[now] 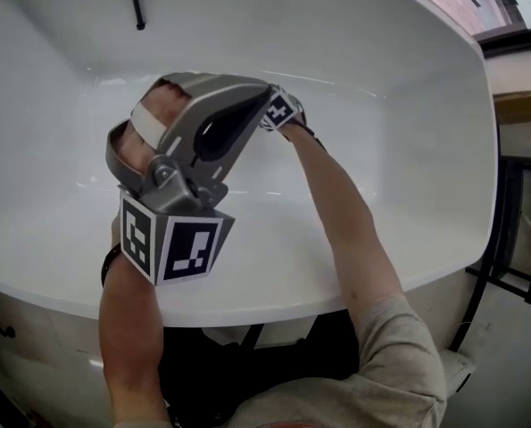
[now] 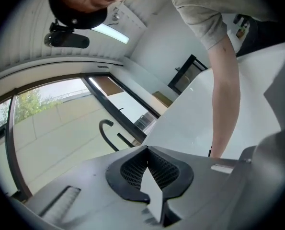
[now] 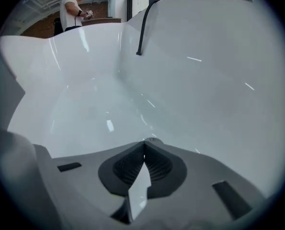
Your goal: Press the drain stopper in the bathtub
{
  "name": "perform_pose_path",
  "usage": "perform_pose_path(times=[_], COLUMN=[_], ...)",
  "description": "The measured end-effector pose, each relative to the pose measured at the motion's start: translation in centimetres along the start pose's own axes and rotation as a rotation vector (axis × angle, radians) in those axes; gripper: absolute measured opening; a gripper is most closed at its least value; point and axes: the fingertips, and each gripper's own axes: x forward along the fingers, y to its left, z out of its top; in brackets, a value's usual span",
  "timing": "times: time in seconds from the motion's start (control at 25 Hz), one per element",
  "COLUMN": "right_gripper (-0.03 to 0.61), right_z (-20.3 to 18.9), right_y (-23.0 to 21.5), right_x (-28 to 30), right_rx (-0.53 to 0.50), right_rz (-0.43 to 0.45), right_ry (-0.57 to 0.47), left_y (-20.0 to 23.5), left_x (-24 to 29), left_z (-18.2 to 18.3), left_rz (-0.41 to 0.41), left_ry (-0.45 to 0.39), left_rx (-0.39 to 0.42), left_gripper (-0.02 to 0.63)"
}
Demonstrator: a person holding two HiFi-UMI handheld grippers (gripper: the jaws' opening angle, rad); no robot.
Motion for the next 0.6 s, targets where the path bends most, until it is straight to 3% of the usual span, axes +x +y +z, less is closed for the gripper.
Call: perform_pose_path(times=[0.36,0.6], right_gripper=[0.003,0.005], right_z=[-1.2,-2.4], right_y=[-0.2,-0.1], right_x=[4.8,9.1], right_rx=[-0.232,-0.403], right_rz=[-0.085,-0.153], right_ry=[0.103,0.183], left_y=[-2.5,-3.0], left_x=[1.5,1.4], left_z=[-1.4,-0.2], left_rz=[-0.103,-0.141], left_ry=[0.061,0.048], left_rx=[0.111,0.190], left_gripper=[0.008,0.008])
